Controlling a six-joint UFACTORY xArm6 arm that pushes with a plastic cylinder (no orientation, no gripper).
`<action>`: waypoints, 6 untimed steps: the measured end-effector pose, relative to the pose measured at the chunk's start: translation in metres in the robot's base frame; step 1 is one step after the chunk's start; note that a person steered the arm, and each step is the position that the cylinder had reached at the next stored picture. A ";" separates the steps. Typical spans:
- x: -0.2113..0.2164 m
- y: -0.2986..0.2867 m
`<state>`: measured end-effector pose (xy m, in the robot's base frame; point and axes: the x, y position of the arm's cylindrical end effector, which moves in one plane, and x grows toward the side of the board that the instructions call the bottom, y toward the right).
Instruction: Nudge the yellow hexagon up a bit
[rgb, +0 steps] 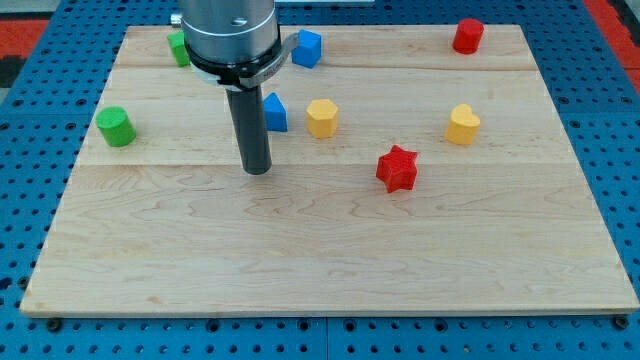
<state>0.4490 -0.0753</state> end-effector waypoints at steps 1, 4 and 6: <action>0.000 0.006; 0.005 0.009; -0.005 0.011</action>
